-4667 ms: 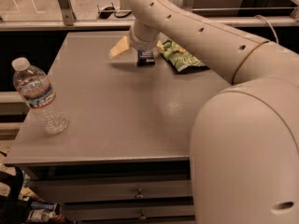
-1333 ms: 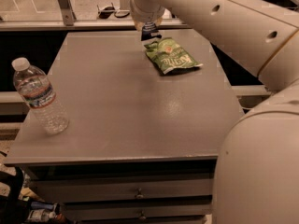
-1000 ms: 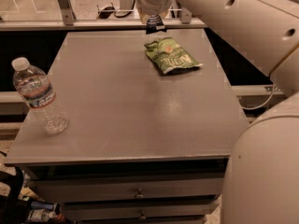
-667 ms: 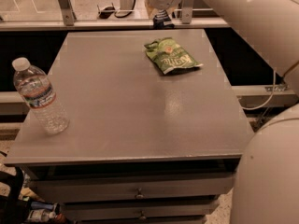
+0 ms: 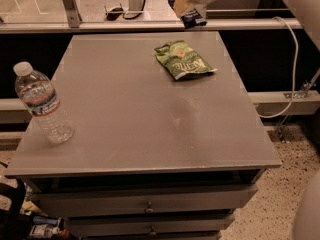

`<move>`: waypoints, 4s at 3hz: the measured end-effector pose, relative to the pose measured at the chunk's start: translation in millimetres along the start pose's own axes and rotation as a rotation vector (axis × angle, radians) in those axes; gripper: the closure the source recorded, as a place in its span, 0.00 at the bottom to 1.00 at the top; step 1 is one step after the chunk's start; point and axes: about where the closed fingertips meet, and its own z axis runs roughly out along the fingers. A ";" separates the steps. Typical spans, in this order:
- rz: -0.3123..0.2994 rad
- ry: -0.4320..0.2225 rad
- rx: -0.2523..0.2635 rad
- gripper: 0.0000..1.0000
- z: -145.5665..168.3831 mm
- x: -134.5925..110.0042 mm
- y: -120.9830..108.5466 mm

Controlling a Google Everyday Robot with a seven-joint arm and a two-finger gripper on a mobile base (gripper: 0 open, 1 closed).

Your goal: Move rxbar blueberry near water bottle

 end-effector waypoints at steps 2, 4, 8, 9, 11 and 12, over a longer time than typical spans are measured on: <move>-0.229 0.030 -0.186 1.00 -48.5 89.9 38.9; -0.409 0.040 -0.454 1.00 -52.0 180.7 130.2; -0.641 0.057 -0.832 1.00 -31.2 196.6 260.4; -0.687 0.051 -0.813 1.00 -28.3 192.8 281.1; -0.696 0.051 -0.812 0.53 -30.1 192.1 285.0; -0.702 0.051 -0.812 0.20 -31.6 191.9 287.6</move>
Offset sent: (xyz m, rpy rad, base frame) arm -0.1653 -0.0166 -0.0702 -0.0837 0.0484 0.4522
